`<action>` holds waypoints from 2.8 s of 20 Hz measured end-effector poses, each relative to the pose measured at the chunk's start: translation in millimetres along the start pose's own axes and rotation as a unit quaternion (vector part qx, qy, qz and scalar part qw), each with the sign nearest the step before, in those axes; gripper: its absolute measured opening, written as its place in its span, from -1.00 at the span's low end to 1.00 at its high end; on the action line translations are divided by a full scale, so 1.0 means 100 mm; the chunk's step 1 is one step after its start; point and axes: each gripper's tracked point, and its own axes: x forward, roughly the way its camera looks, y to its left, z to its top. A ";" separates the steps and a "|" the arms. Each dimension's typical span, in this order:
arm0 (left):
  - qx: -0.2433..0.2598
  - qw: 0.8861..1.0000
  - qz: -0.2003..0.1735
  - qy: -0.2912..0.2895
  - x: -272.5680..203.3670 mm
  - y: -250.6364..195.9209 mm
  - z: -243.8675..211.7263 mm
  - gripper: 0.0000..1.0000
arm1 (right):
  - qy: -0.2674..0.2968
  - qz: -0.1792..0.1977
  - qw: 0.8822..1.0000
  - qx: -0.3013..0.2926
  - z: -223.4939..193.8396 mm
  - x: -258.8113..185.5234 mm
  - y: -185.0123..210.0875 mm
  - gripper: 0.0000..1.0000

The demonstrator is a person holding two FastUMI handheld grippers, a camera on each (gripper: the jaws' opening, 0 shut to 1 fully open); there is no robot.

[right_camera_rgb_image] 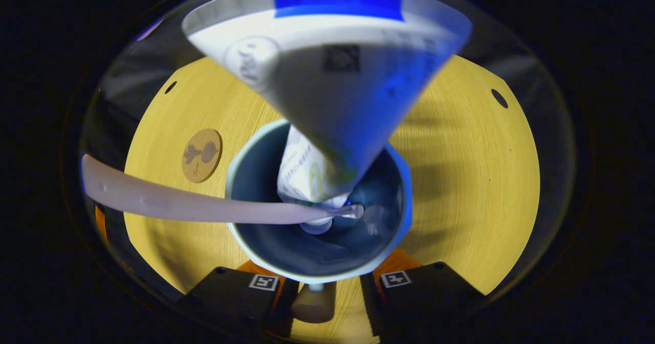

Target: Put the toothbrush and toothpaste on the desktop into the cup, then pick up the cup and place it on the coaster on the desktop.

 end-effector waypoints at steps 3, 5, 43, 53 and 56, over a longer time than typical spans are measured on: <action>0.001 1.000 -0.013 0.006 0.05 -0.02 -0.03 0.89 | -0.003 -0.006 1.000 -0.017 0.00 -0.03 0.02 -0.40; 0.005 1.000 -0.016 0.005 0.07 -0.01 0.00 0.89 | -0.012 -0.004 1.000 -0.020 0.02 -0.04 0.08 -0.31; -0.021 1.000 -0.007 0.021 0.11 0.65 -0.09 0.90 | -0.016 0.052 0.995 -0.084 0.49 -0.16 1.06 -0.26; -0.038 0.999 0.010 0.026 0.09 0.87 -0.16 0.90 | -0.004 0.035 0.992 -0.120 0.36 -0.28 1.42 -0.22; -0.036 0.999 0.008 0.024 0.09 0.83 -0.11 0.90 | -0.017 0.043 0.991 -0.128 0.36 -0.41 1.40 -0.09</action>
